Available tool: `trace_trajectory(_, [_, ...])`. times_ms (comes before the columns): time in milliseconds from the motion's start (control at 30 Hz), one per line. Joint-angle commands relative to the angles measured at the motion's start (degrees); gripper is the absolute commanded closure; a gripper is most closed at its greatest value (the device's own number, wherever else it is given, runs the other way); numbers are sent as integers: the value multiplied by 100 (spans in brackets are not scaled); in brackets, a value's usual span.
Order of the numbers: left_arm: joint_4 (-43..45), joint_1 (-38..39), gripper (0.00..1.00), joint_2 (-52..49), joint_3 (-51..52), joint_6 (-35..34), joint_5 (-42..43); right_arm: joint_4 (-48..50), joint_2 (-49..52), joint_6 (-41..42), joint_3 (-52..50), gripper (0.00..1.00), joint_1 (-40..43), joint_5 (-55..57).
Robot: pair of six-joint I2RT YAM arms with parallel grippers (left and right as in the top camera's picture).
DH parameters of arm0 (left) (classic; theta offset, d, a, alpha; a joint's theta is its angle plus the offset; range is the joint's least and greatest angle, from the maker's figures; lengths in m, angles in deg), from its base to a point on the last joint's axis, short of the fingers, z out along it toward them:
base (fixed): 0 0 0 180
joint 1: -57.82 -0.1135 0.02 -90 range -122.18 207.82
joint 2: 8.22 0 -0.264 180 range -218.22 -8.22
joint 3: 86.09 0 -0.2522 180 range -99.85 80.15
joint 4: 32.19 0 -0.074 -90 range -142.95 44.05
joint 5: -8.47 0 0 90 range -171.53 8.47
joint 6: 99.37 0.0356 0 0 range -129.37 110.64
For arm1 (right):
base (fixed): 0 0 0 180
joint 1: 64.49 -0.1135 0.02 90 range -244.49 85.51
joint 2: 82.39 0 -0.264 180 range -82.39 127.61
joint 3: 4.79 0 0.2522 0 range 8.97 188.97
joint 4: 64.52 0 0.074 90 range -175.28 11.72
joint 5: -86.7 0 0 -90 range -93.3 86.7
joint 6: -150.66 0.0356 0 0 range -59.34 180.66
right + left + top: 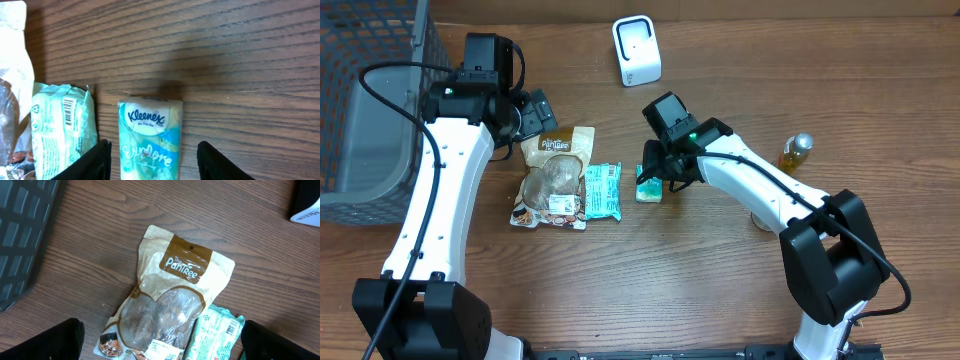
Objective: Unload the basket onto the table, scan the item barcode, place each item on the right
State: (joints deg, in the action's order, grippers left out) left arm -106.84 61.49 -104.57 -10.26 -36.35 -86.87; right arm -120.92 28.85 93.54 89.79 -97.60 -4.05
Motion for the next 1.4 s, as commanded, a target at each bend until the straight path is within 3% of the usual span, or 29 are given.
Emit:
trace_trajectory(0, [0, 11, 0, 35, -70, 20, -39, 87, 46, 46, -186, 49, -26, 205])
trace_trajectory(333, [0, 11, 0, 35, -70, 20, -39, 192, 46, 361, -400, 49, -74, 192])
trace_trajectory(467, [0, 11, 0, 35, -70, 20, -39, 188, 46, 603, -400, 55, -122, 192])
trace_trajectory(1167, [0, 11, 0, 35, -70, 20, -39, 352, 402, 616, -400, 55, -125, -85])
trace_trajectory(1367, [0, 11, 0, 35, -70, 20, -37, 337, 350, 614, -387, 76, -101, -96])
